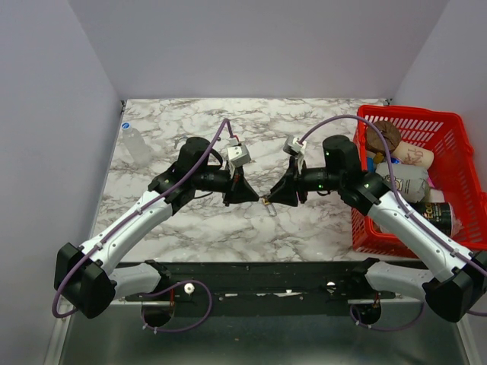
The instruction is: Unlock with the key
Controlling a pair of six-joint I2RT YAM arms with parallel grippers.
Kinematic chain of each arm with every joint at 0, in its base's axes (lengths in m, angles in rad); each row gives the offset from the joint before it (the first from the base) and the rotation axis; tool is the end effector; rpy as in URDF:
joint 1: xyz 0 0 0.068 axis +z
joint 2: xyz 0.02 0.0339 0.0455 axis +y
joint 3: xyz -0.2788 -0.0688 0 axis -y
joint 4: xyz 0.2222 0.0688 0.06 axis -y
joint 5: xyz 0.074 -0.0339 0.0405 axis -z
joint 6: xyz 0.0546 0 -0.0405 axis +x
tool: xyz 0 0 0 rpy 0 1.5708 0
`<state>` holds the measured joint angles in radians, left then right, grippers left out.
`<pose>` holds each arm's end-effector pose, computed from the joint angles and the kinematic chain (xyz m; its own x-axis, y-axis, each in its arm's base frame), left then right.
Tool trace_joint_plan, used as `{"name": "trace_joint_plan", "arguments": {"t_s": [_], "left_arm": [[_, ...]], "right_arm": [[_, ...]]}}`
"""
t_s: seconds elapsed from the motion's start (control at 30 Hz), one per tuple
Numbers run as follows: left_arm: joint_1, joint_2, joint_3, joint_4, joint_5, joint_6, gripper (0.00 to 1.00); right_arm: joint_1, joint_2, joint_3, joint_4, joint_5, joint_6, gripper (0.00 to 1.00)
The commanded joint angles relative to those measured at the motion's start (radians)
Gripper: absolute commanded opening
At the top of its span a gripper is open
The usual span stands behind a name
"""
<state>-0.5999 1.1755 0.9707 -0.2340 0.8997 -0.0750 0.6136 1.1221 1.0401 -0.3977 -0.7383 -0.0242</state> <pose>0.1741 -0.1709 0.3385 -0.4198 0.2307 -0.8778 0.9073 0.1307 -0.3996 0.1643 0.1607 0.3535 -0.3551 -0.2720 -0.8944 -0.9229 0.2544 0.2891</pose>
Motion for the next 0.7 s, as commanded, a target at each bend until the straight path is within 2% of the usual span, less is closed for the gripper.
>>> {"name": "trace_joint_plan", "arguments": {"t_s": [0.0, 0.47, 0.67], "left_arm": [[-0.001, -0.004, 0.025, -0.001, 0.047, 0.018, 0.00], [-0.005, 0.001, 0.023, 0.007, 0.067, 0.018, 0.00], [-0.005, 0.004, 0.023, 0.007, 0.065, 0.018, 0.00]], "right_arm": [[0.002, 0.001, -0.008, 0.042, -0.052, -0.002, 0.45], [0.000, 0.044, -0.002, 0.068, -0.088, -0.002, 0.50], [0.000, 0.067, -0.006, 0.076, -0.127, 0.001, 0.42]]}}
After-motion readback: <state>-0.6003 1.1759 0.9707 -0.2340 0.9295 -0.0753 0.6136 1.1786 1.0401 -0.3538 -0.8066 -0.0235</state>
